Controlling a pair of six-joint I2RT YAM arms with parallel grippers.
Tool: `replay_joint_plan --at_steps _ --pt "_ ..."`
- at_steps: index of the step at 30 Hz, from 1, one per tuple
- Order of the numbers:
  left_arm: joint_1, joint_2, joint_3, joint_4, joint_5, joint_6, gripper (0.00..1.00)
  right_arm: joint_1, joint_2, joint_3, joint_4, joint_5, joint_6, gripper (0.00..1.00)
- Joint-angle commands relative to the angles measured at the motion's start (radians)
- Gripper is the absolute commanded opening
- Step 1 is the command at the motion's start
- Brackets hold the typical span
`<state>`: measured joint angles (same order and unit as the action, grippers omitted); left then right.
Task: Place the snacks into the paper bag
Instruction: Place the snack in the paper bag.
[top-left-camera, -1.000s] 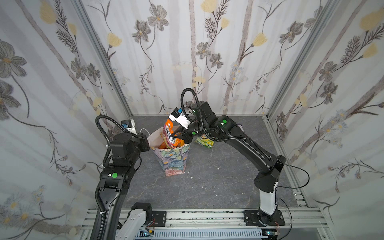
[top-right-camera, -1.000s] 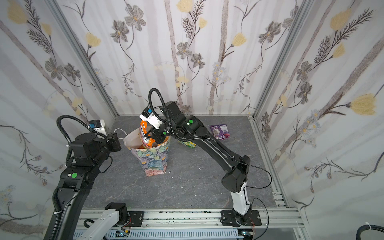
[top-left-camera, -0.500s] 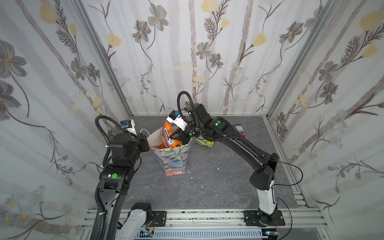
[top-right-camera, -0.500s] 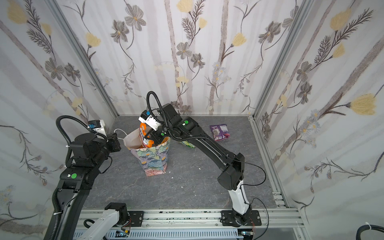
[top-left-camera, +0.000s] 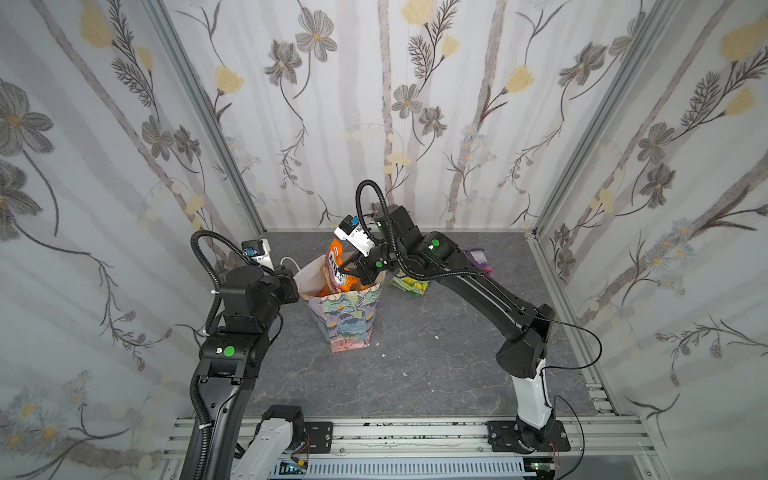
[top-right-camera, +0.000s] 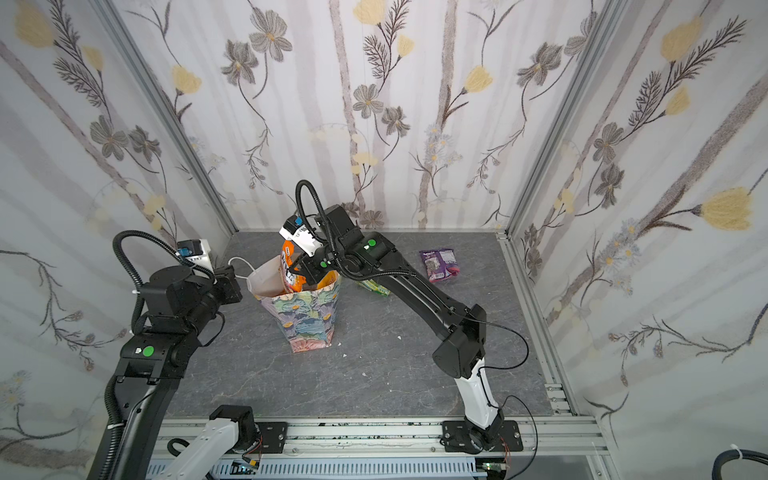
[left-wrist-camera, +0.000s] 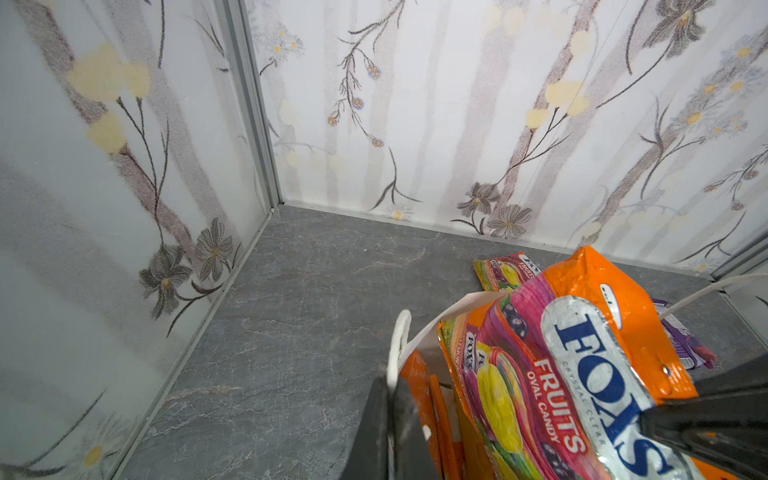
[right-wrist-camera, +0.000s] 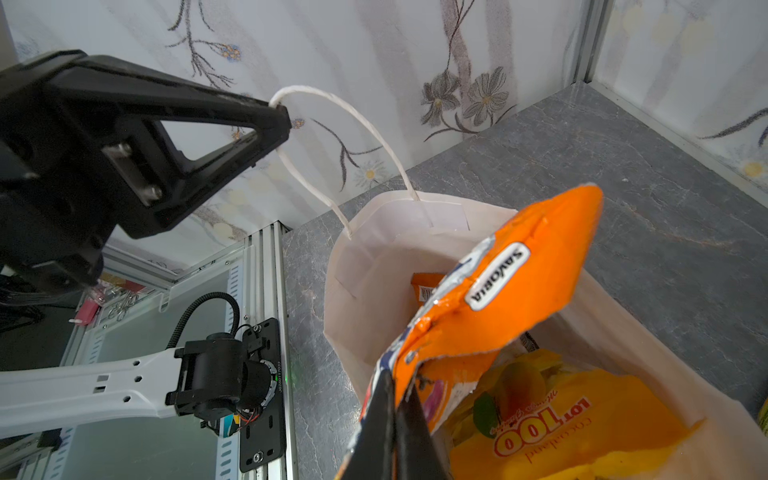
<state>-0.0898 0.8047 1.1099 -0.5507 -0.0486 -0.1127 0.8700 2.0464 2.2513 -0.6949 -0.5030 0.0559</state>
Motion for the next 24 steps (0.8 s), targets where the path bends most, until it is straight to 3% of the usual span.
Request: replay_joint_plan --at_steps 1,13,17,24 --pt "0.001 0.003 0.005 0.018 -0.006 -0.005 0.01 -0.013 0.012 0.010 0.055 -0.002 0.041 0.01" --pt "0.001 0.008 0.014 0.015 -0.008 -0.002 0.01 -0.077 0.017 0.009 0.060 0.036 0.115 0.29" --pt "0.001 0.011 0.016 0.017 -0.009 -0.001 0.01 -0.068 -0.007 0.009 0.053 0.123 0.089 0.33" --pt "0.001 0.015 0.013 0.017 -0.013 -0.002 0.01 -0.062 -0.013 0.008 0.051 0.130 0.073 0.32"
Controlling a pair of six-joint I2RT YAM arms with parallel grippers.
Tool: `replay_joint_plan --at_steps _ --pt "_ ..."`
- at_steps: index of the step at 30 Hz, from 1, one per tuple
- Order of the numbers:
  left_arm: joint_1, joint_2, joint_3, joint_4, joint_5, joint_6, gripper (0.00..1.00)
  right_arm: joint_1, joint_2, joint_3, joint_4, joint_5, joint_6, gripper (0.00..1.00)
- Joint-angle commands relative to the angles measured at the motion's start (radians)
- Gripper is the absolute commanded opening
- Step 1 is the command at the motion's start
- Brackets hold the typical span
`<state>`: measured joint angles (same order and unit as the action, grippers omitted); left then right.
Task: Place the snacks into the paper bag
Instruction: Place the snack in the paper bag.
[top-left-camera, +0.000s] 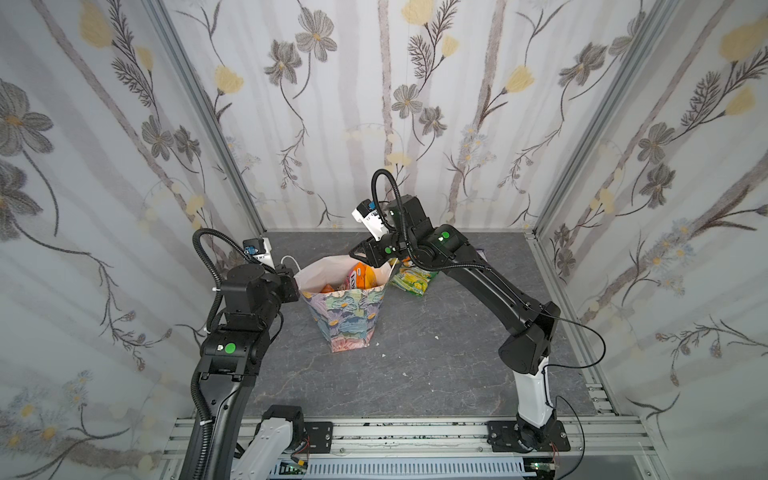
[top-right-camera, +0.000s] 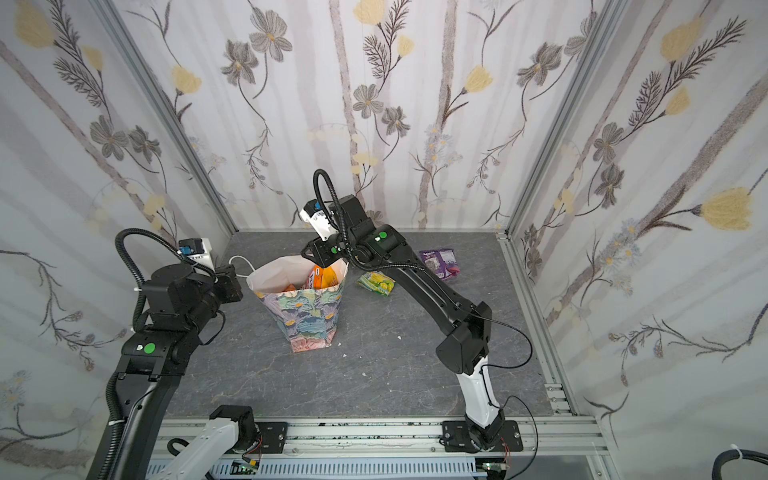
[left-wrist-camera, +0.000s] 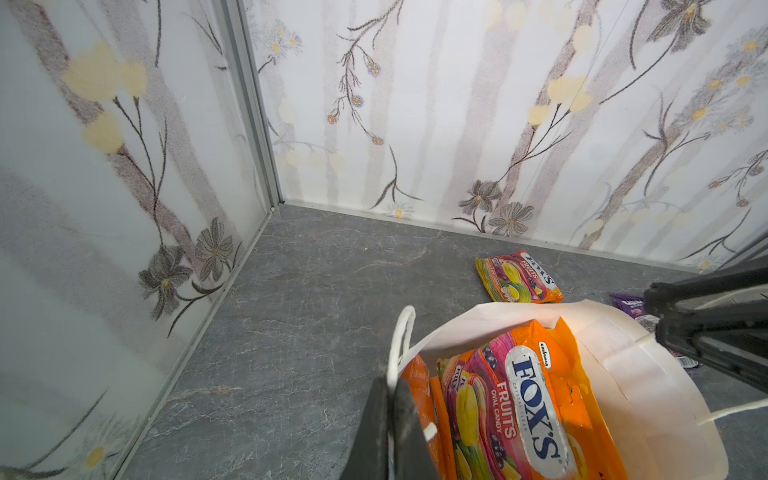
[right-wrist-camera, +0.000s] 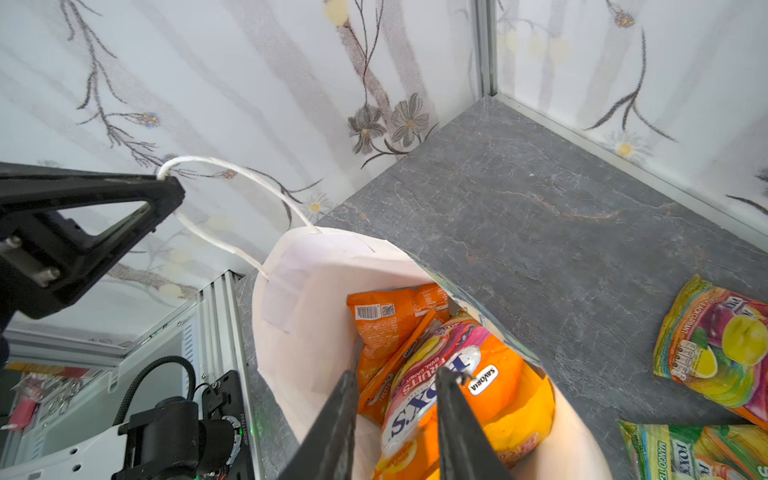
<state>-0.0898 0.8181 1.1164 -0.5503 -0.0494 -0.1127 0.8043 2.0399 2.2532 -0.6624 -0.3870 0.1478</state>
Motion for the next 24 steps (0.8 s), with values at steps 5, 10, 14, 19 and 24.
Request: replay_joint_plan --at_steps 5,10,14,19,24 --pt "0.000 0.002 0.009 0.014 -0.016 0.000 0.01 0.006 -0.010 0.007 0.023 0.014 -0.024 0.32" --pt "0.001 0.004 0.010 0.013 -0.018 0.000 0.01 0.006 -0.023 0.007 0.037 0.009 -0.024 0.31" --pt "0.000 0.006 0.009 0.013 -0.020 0.000 0.01 0.008 -0.044 0.002 0.054 0.042 -0.028 0.31" --pt "0.000 0.003 0.007 0.013 -0.023 0.000 0.01 0.007 -0.123 -0.052 0.115 0.152 -0.019 0.33" --pt "0.001 0.002 0.003 0.017 -0.026 -0.001 0.01 -0.010 -0.320 -0.350 0.364 0.241 0.025 0.33"
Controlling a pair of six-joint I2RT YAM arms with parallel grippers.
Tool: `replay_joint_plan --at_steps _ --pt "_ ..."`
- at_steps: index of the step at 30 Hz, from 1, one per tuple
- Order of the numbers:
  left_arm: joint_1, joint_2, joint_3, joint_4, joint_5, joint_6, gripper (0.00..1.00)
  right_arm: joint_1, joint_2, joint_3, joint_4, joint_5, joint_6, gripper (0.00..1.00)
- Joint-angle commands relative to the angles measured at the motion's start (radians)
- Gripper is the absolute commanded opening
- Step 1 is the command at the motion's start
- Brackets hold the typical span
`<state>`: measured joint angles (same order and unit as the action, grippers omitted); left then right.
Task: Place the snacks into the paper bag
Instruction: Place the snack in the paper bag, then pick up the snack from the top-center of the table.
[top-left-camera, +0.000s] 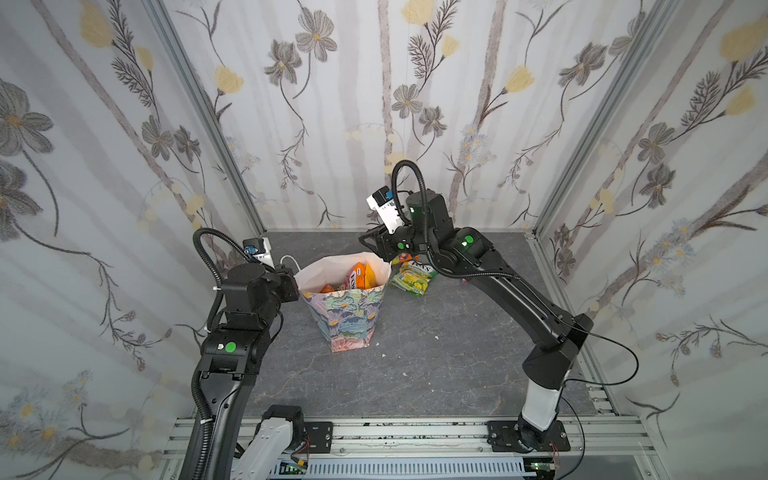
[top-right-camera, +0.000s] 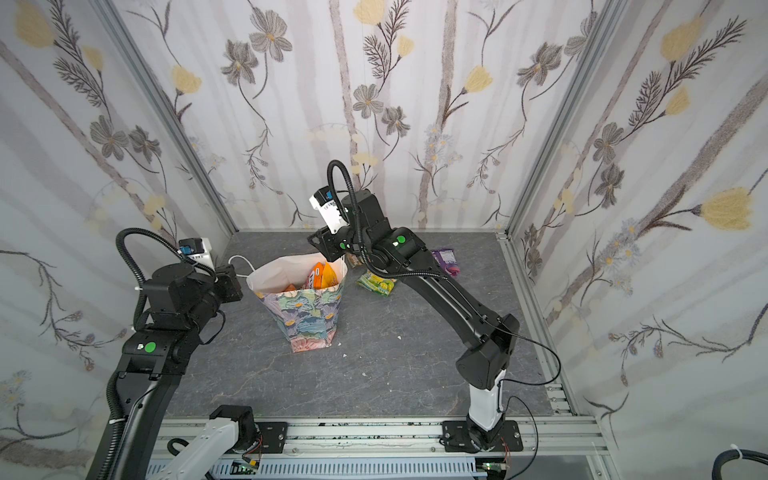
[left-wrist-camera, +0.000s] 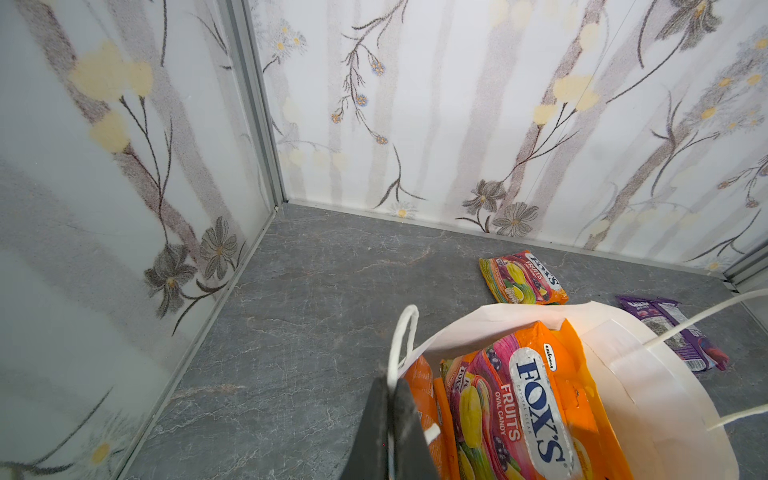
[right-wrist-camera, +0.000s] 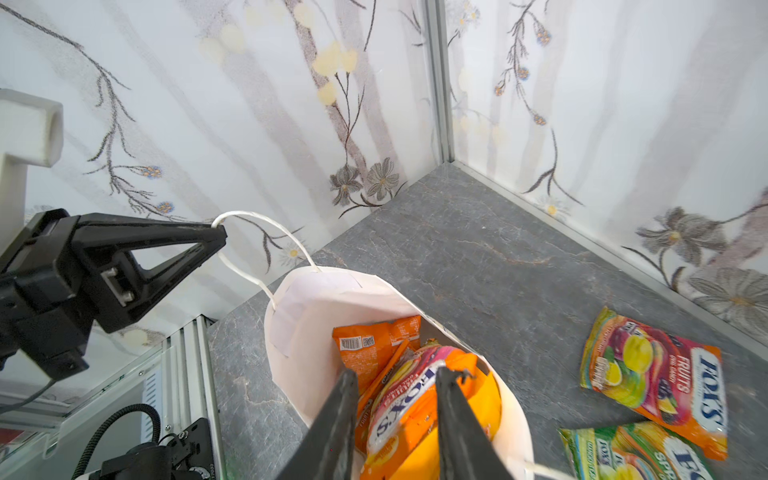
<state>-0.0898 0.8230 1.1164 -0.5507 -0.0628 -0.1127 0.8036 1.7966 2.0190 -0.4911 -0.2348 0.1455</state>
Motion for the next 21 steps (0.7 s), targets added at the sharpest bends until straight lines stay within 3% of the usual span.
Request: replay_joint_plan --at_steps 1,5,10,21 --pt "0.001 -0.003 0.003 0.017 -0.012 -0.001 0.01 -0.019 -0.125 -0.194 0.260 0.102 0.045 0.33" --pt "0.002 -0.003 0.006 0.014 -0.010 0.000 0.01 -0.102 -0.330 -0.482 0.485 0.124 0.158 0.37" --pt "0.001 -0.003 0.004 0.016 -0.012 0.000 0.01 -0.193 -0.436 -0.652 0.491 0.160 0.228 0.46" --pt "0.001 -0.022 -0.015 0.018 -0.015 0.000 0.02 -0.255 -0.574 -0.938 0.449 0.179 0.304 0.58"
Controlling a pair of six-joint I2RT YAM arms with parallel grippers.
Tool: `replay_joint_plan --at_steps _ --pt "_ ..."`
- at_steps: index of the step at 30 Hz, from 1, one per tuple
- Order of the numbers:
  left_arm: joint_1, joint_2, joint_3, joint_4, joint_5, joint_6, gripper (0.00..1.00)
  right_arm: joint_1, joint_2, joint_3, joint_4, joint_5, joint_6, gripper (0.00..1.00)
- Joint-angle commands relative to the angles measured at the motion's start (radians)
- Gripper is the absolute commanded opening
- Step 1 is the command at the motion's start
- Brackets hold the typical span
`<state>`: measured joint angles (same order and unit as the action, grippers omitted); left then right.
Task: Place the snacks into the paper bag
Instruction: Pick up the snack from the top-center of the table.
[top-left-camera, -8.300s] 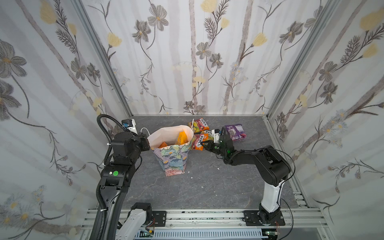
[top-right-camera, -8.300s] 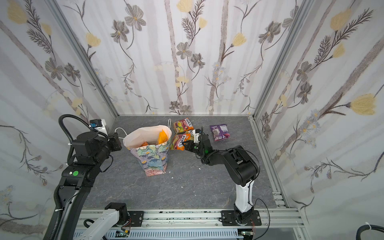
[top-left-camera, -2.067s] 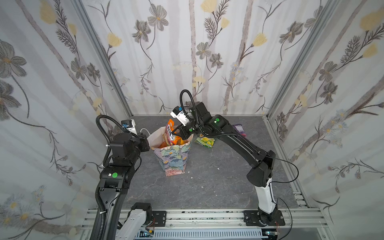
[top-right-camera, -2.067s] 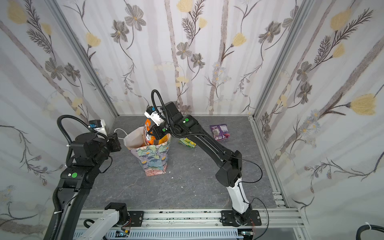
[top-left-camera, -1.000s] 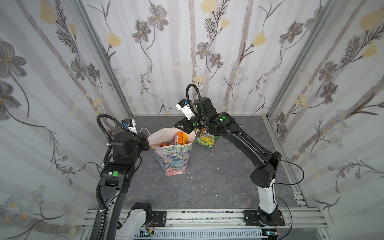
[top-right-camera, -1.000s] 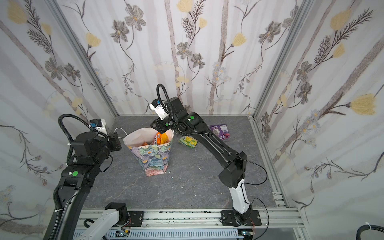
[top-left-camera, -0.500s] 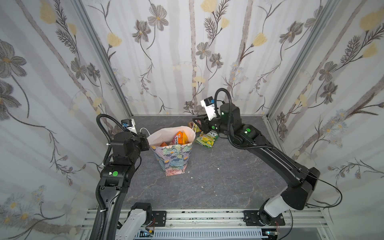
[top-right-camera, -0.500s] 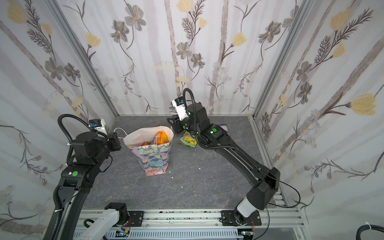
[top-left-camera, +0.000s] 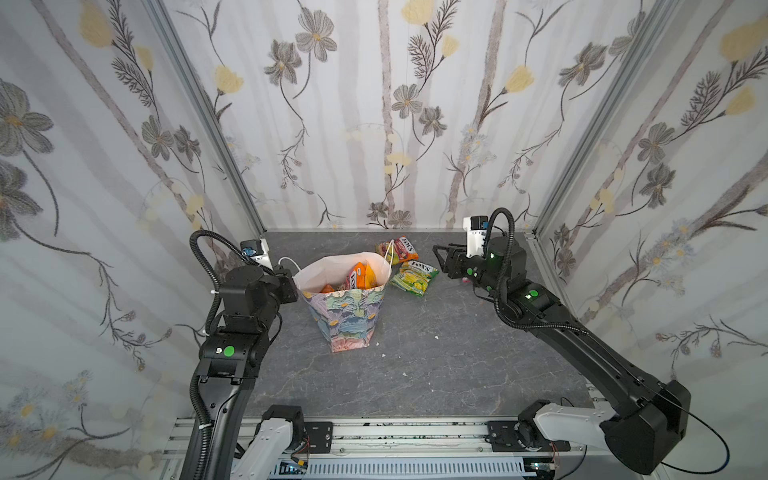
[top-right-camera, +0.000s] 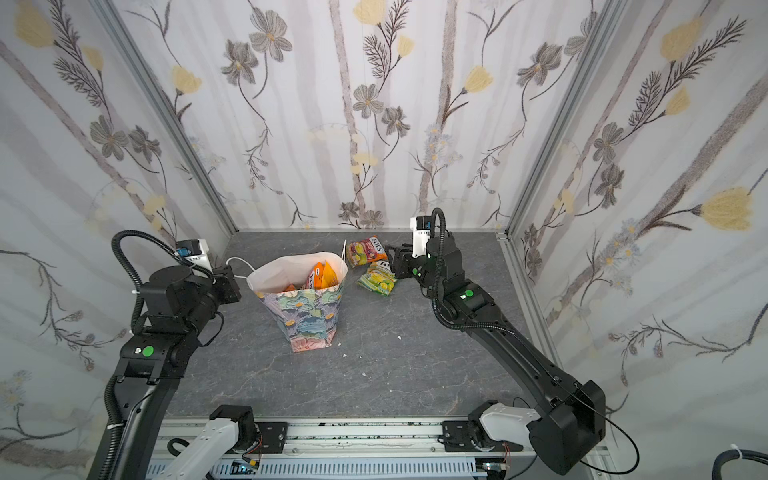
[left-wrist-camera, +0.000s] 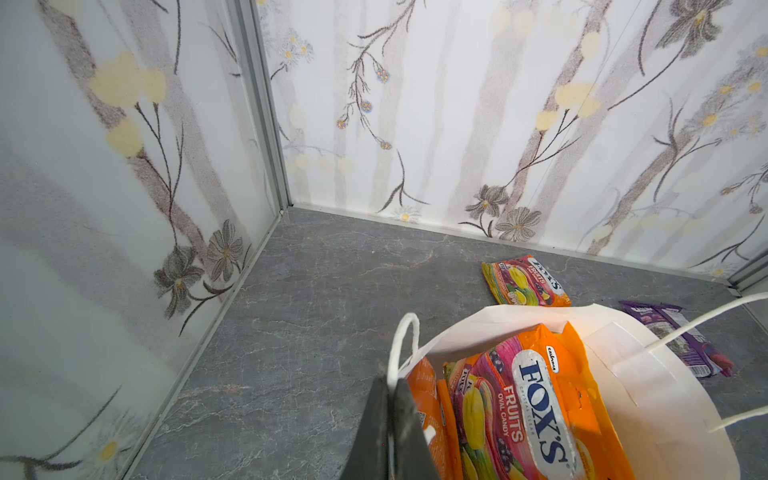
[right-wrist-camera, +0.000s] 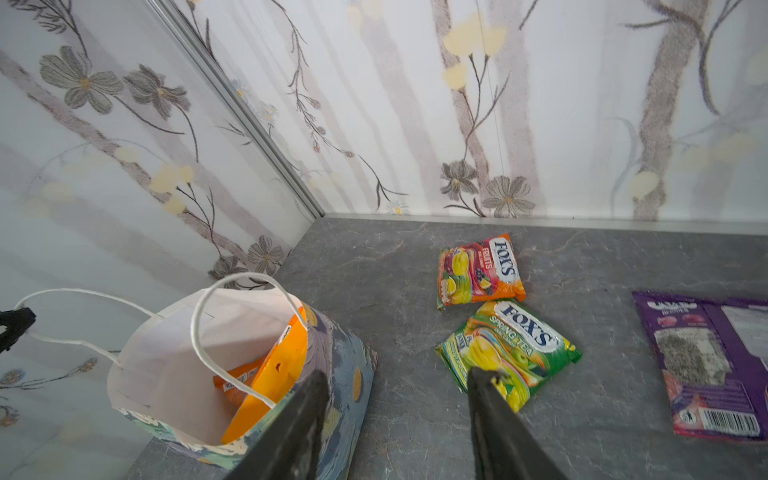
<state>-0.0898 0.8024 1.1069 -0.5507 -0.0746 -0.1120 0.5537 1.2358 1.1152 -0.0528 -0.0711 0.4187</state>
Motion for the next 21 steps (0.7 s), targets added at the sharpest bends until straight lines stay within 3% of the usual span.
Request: replay_joint_plan --at_steps 1,5,13,21 --pt "0.001 -0.004 -0.010 0.018 -0.001 -0.002 0.02 -0.005 -0.011 -0.048 -0.006 0.007 0.022 0.59" --pt "0.001 -0.008 -0.018 0.024 0.010 -0.006 0.02 -0.001 0.028 -0.069 -0.093 -0.032 -0.086 0.59" --pt "0.001 -0.014 -0.022 0.026 0.017 -0.010 0.02 0.083 0.209 -0.027 -0.199 0.103 -0.368 0.61" --pt "-0.002 -0.013 -0.024 0.028 0.031 -0.014 0.02 0.088 0.421 0.076 -0.223 0.137 -0.500 0.64"
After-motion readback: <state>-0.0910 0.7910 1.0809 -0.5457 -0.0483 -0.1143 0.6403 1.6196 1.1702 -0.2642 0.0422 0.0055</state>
